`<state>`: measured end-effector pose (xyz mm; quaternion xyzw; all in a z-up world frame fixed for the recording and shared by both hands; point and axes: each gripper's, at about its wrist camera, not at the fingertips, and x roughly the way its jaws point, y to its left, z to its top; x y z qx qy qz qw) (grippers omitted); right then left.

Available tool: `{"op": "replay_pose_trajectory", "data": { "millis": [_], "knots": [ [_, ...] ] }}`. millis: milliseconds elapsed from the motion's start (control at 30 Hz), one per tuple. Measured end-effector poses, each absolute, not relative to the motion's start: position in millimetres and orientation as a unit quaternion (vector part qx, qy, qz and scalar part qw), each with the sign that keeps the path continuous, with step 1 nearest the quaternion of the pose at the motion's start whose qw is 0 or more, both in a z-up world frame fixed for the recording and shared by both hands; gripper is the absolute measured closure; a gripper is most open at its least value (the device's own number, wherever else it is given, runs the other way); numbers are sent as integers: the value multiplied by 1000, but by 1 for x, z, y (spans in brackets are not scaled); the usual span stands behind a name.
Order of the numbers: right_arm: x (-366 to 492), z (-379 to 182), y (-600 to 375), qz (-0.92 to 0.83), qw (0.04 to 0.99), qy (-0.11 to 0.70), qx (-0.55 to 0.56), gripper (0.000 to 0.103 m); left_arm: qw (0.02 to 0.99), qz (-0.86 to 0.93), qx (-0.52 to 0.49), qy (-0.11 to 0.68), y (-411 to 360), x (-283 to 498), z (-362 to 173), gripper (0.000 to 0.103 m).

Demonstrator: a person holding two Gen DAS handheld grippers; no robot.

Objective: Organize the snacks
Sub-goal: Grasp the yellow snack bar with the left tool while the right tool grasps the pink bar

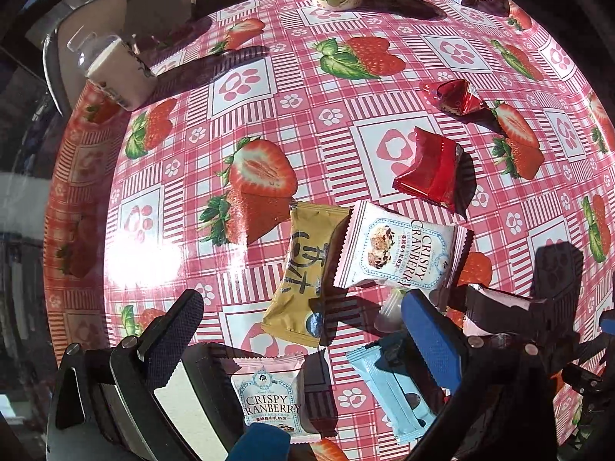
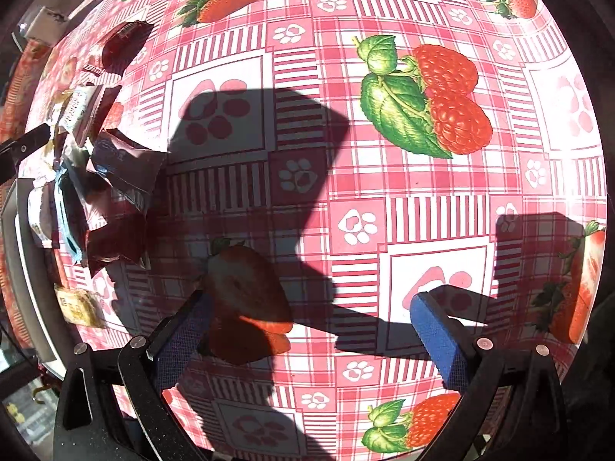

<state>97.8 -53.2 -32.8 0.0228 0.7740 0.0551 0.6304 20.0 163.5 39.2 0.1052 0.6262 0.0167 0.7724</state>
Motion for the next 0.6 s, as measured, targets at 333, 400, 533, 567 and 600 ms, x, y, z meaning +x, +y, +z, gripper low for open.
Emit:
{"op": "replay_pose_trajectory", "data": {
  "millis": [333,400,533,567,600],
  "knots": [
    [178,-62,46,140,652,740,-87,0,755,-25,131,642,179,40,5,0],
    [185,-72,68,152,651,736,-108,0,755,-30,117,645,185,46,2,0],
    [202,-104,104,156,648,733,-137,0,754,-51,71,651,198,60,-8,0],
    [205,-108,107,161,648,733,-129,0,750,-54,52,657,207,68,-12,0],
    [204,-111,108,166,651,731,-119,0,749,-56,41,659,211,70,-13,0]
  ]
}}
